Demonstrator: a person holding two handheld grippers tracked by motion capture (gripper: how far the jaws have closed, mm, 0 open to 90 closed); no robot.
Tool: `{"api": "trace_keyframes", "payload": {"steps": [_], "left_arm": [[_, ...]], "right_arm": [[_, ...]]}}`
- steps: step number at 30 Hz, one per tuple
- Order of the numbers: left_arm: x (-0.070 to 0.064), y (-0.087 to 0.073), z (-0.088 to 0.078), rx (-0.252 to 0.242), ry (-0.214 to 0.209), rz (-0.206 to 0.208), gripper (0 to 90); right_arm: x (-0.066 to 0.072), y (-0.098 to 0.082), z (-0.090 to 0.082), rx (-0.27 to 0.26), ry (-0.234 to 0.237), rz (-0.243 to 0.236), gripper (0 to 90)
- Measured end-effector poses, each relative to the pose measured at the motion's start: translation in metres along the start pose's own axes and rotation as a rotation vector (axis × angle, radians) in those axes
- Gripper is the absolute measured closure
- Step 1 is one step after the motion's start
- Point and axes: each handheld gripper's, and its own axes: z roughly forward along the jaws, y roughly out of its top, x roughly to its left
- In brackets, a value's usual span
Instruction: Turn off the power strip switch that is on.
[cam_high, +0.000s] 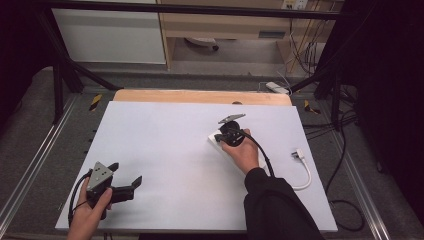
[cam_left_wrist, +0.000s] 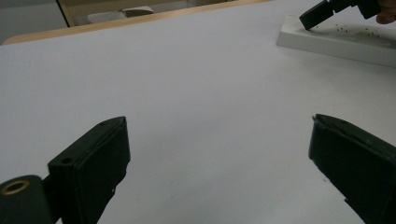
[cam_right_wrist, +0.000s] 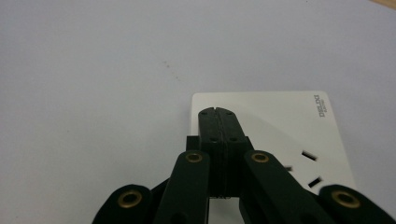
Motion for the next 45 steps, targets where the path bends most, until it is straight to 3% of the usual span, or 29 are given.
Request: {"api": "trace_keyframes", "payload": {"steps": [37,45], "left_arm": [[0.0004,0.0001,-0.0006,-0.002,-0.001,0.001,5.3],[0.0002,0.0001,-0.0006,-0.001,-0.001,0.003,5.3]], "right_arm": [[0.0011,-0.0011,0.0030,-0.008,-0.004,0.006,90.0],[-0.0003,0.0003,-0.0022,-0.050,-0.003,0.012,90.0]]}}
